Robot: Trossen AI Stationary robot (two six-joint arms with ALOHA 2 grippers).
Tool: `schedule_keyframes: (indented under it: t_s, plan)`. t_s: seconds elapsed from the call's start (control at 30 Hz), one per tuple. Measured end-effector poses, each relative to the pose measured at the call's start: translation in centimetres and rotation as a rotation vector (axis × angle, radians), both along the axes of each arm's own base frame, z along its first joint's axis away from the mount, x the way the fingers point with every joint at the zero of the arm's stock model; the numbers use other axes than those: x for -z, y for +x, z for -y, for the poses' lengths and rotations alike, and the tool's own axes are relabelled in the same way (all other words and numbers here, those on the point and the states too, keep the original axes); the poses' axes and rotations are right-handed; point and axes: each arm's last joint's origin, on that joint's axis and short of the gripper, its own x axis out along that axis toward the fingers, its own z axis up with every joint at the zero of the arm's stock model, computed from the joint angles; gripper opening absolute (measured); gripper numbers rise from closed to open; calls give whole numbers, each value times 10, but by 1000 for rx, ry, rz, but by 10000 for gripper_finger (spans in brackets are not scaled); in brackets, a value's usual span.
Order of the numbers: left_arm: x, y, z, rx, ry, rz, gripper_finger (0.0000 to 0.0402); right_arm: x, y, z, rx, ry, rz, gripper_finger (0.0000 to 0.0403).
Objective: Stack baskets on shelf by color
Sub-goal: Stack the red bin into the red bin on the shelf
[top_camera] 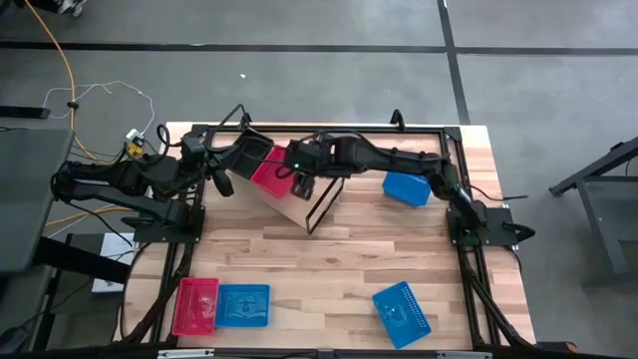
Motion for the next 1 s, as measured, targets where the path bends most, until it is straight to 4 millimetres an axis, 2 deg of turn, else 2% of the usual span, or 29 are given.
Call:
schedule_keyframes:
  t_s: [0.17, 0.47, 0.57, 0.67, 0.73, 0.87, 1.0]
  plan:
    - [0, 0, 0, 1, 0, 0, 0, -7, -17, 2, -51, 34, -102, 240]
    - [0, 0, 0, 1, -1, 1, 0, -53, -60, 0, -42, 14, -86, 240]
    - [0, 0, 0, 1, -1, 1, 0, -60, -80, -1, -3, -5, -78, 240]
    - [0, 0, 0, 4, -1, 0, 1, -54, -107, -3, 49, 5, -44, 240]
    - [0, 0, 1, 28, -6, 1, 1, -41, -128, -4, 94, 29, 6, 240]
    - [0, 2, 2, 103, -22, 0, 1, -19, -174, -10, 183, 179, 206, 240]
    - [3, 10, 5, 206, -46, -25, 12, -9, -205, -18, 183, 340, 454, 240]
